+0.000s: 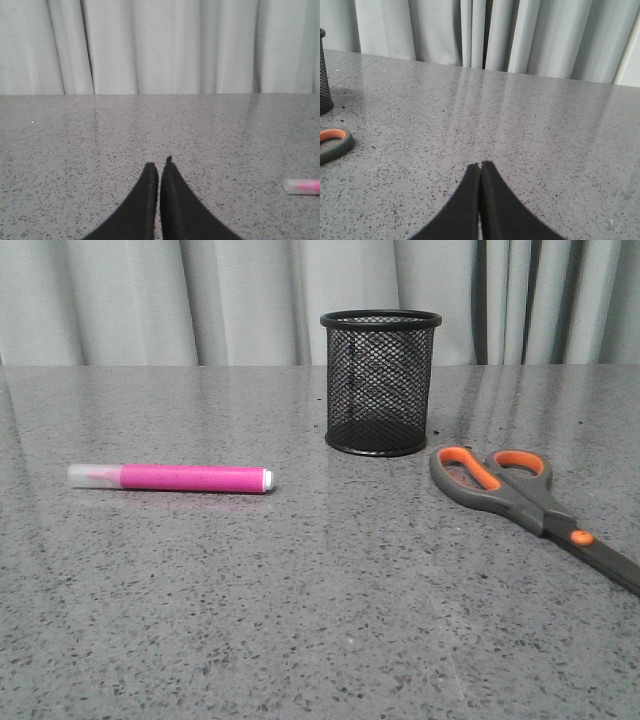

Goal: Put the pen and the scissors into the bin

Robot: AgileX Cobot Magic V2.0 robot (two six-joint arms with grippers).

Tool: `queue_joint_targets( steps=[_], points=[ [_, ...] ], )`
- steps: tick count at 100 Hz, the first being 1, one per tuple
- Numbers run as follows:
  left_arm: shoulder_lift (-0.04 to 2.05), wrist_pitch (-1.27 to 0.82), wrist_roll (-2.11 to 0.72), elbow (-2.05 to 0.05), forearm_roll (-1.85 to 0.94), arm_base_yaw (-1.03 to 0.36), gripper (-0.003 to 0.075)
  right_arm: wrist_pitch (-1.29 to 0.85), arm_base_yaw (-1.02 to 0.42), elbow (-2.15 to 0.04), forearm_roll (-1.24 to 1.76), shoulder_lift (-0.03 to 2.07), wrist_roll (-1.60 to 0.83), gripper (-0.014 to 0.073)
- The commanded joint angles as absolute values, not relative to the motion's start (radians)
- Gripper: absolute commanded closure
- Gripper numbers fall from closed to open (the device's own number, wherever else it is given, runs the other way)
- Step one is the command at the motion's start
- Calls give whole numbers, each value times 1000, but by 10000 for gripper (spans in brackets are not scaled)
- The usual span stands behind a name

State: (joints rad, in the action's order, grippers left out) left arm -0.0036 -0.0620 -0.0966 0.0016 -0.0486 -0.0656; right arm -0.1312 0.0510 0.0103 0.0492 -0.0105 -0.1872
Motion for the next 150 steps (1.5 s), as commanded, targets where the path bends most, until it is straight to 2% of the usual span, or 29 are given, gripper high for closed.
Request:
queue_joint_targets(
  steps=[1,124,135,150],
  points=[
    [-35,13,-90,45,-50,-64,739,-57,58,25,40,-30,-189,670],
    [-35,13,-90,45,-53,-64,739,-44,58,25,40,-30,-189,670],
    [-35,16,-90,45,-137,-64,739,-28,58,25,50,-30,-189,670],
    [-35,13,-90,45,-415,-64,739,30,58,25,205,-30,-188,670]
  ],
)
